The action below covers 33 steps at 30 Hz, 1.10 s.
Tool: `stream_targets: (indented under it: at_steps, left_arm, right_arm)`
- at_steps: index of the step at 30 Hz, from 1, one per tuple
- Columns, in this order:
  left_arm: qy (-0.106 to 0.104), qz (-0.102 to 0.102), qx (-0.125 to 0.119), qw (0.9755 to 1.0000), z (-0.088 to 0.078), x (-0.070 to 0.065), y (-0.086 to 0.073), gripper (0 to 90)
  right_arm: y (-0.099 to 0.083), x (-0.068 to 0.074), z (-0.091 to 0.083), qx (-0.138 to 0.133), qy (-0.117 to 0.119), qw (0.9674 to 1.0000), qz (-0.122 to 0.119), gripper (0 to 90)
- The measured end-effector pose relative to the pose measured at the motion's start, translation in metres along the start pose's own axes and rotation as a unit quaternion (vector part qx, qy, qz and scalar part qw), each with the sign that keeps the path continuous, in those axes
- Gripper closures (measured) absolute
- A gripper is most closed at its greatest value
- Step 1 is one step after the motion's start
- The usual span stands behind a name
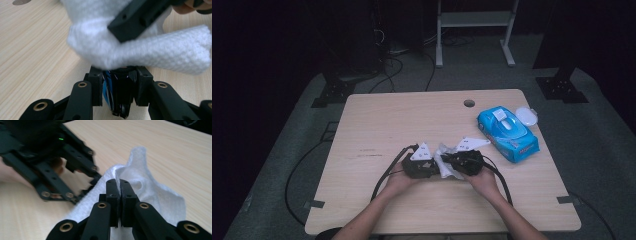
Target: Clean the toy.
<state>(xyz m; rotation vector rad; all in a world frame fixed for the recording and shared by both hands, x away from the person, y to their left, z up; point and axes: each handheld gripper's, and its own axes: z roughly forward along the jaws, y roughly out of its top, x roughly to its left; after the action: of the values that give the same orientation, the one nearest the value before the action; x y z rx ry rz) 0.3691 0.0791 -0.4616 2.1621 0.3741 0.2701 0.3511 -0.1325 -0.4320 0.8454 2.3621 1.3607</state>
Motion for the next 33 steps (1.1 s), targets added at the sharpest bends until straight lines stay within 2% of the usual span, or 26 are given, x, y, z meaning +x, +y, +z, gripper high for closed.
stream_targets:
  at_steps: [1, 2, 4, 6, 7, 8, 9, 10, 13, 14, 17, 18, 19, 21, 23, 24, 25, 29, 31, 33]
  left_arm:
    - [0.001, 0.001, 0.0, 1.0, 0.0, 0.0, 0.0, 65.8]
    - [0.002, 0.0, 0.0, 1.0, 0.0, 0.0, 0.0, 65.7]
    - [0.003, 0.003, 0.002, 1.0, 0.001, 0.001, 0.001, 65.7]
    - [0.003, 0.002, 0.001, 1.0, 0.001, 0.001, 0.001, 65.7]
    - [0.004, 0.002, 0.002, 1.0, 0.001, 0.001, 0.002, 65.7]
    - [0.004, 0.003, 0.002, 1.0, 0.001, 0.001, 0.002, 65.7]
    - [0.004, 0.003, 0.002, 1.0, 0.001, 0.002, 0.002, 65.7]
    - [0.005, 0.001, 0.003, 1.0, 0.0, 0.003, 0.001, 65.6]
    - [0.007, -0.002, 0.005, 1.0, -0.002, 0.005, 0.0, 65.6]
    - [0.007, -0.001, 0.005, 1.0, -0.002, 0.005, 0.0, 65.7]
    - [0.008, 0.0, 0.005, 1.0, -0.003, 0.005, 0.0, 65.7]
    - [0.008, 0.0, 0.005, 1.0, -0.003, 0.005, 0.0, 65.7]
    - [0.009, 0.001, 0.004, 0.9999, -0.003, 0.005, 0.0, 65.6]
    - [0.01, 0.002, 0.004, 0.9999, -0.003, 0.005, 0.0, 65.7]
    - [0.011, 0.003, 0.003, 0.9999, -0.003, 0.005, 0.0, 65.7]
    - [0.011, 0.003, 0.003, 0.9999, -0.003, 0.005, 0.0, 65.7]
    - [0.01, 0.001, 0.004, 0.9999, -0.003, 0.005, 0.0, 65.6]
    - [0.009, -0.005, 0.002, 0.9999, -0.002, 0.006, -0.001, 65.7]
    - [0.011, -0.007, 0.001, 0.9999, -0.002, 0.007, -0.001, 65.7]
    - [0.011, -0.008, 0.002, 0.9999, -0.002, 0.007, -0.001, 65.7]
  right_arm:
    - [-0.001, -0.003, -0.002, 0.003, -0.012, 0.9999, -0.002, 86.4]
    - [-0.006, -0.013, -0.007, 0.004, -0.026, 0.9996, 0.008, 86.4]
    - [-0.009, -0.019, -0.012, -0.001, -0.029, 0.9992, 0.026, 86.4]
    - [-0.009, -0.02, -0.012, -0.002, -0.029, 0.999, 0.033, 86.4]
    - [-0.009, -0.016, -0.009, -0.006, -0.014, 0.9992, 0.037, 86.4]
    - [-0.009, -0.016, -0.009, -0.006, -0.014, 0.9992, 0.037, 86.4]
    - [-0.006, -0.007, -0.002, -0.009, -0.004, 0.9995, 0.03, 86.3]
    - [-0.004, -0.003, 0.001, -0.01, -0.003, 0.9997, 0.021, 86.2]
    - [-0.001, -0.002, 0.004, -0.007, -0.004, 0.9998, 0.015, 86.3]
    - [-0.001, -0.006, 0.003, -0.003, -0.006, 0.9998, 0.017, 86.3]
    - [-0.003, -0.012, -0.001, 0.0, -0.023, 0.9996, 0.015, 86.3]
    - [-0.004, -0.016, -0.004, -0.001, -0.033, 0.9993, 0.016, 86.3]
    - [-0.008, -0.023, -0.011, -0.004, -0.053, 0.9983, 0.023, 86.3]
    - [-0.009, -0.026, -0.013, -0.003, -0.061, 0.9979, 0.023, 86.3]
    - [-0.013, -0.037, -0.021, -0.01, -0.075, 0.9963, 0.041, 86.3]
    - [-0.014, -0.038, -0.021, -0.01, -0.076, 0.9962, 0.042, 86.3]
    - [-0.015, -0.039, -0.022, -0.01, -0.074, 0.9959, 0.051, 86.3]
    - [-0.012, -0.033, -0.019, -0.011, -0.068, 0.9966, 0.046, 86.3]
    - [-0.009, -0.026, -0.014, -0.011, -0.047, 0.9978, 0.045, 86.3]
    - [-0.003, -0.011, -0.002, -0.012, -0.012, 0.9994, 0.031, 86.3]
